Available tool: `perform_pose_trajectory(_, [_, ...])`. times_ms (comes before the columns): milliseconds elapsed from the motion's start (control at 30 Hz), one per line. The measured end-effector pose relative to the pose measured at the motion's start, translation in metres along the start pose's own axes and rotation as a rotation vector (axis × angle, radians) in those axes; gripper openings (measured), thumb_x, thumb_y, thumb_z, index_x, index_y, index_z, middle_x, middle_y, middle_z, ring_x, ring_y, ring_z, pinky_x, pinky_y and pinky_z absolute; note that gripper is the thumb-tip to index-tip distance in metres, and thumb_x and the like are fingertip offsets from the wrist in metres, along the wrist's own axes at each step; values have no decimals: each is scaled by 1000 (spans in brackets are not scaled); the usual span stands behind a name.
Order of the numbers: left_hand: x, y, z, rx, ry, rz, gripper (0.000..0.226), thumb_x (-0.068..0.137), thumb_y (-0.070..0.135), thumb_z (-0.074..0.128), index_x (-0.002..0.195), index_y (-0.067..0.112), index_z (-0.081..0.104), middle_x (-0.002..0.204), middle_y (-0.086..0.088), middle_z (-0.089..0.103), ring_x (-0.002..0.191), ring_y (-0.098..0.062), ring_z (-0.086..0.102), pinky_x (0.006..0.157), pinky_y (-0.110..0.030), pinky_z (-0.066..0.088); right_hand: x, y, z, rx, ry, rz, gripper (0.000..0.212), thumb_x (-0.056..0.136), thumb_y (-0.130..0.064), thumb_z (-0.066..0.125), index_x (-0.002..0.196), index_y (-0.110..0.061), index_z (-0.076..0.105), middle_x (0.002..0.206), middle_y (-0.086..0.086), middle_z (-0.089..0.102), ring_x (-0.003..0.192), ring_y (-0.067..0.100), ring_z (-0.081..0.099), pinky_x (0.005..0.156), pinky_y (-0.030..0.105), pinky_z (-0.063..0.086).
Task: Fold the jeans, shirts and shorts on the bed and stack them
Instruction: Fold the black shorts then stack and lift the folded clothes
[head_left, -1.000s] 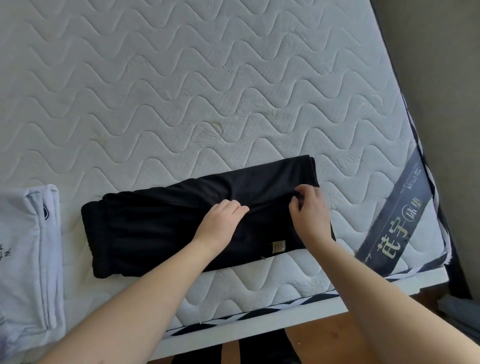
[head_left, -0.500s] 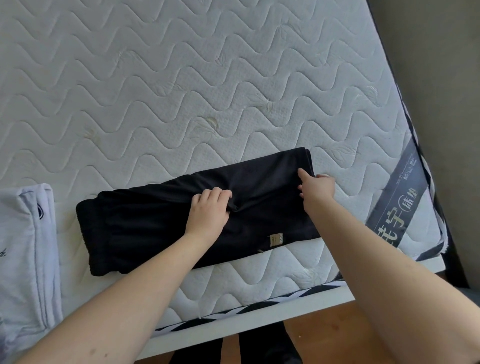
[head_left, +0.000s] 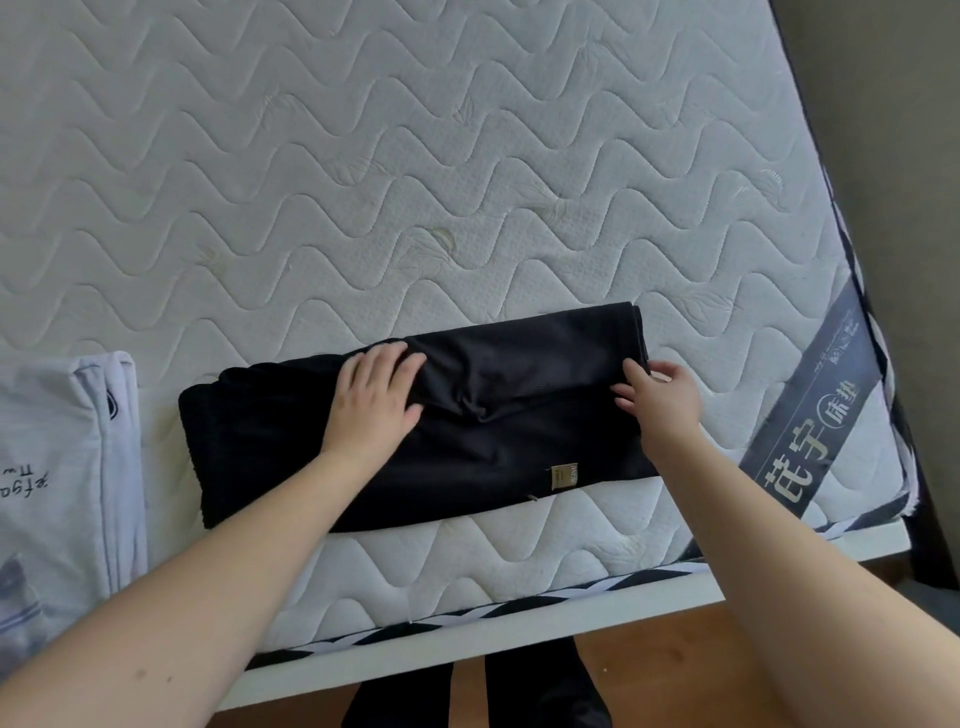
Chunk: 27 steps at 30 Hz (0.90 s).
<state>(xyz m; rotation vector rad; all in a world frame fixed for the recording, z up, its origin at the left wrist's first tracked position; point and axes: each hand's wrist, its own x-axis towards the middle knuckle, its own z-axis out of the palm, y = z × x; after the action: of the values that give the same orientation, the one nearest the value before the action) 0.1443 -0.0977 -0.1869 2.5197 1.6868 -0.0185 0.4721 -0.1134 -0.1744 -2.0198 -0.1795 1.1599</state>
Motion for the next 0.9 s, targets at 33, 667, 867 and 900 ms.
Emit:
perform_pose_trajectory(33, [-1,-10,0,13,-10,-16,68,75,34,77,135,10,54,135,-14,54,124,-33,52,106,-49,39,-1,-1,2,14,-14,17,35,89,-23,70,114,-11,48,97,6,65,81,16,72,71,28,58])
perform_pose_trajectory(667, [12,-121,-14,-236,-140,-518,31,89,5,51,113,18,64,112,-6,66,98,-32,61,77,-37,46,-9,15,27,55,103,47,25,88,-19,72,77,-9,52,85,12,66,62,13,72,60,22,58])
perform_pose_trajectory(867, [15,-132,-17,-133,-272,-411,23,88,22,61,111,23,59,113,-4,60,106,-30,56,85,-41,38,-10,17,23,-242,124,-11,30,86,-37,72,89,-12,54,84,4,69,70,12,71,60,28,53])
perform_pose_trajectory(900, [10,-133,-17,-100,-257,-335,32,87,24,64,118,23,58,115,-6,58,108,-32,55,87,-42,38,-11,16,21,-327,144,-53,34,84,-40,72,96,-13,54,85,0,68,74,13,70,65,31,52])
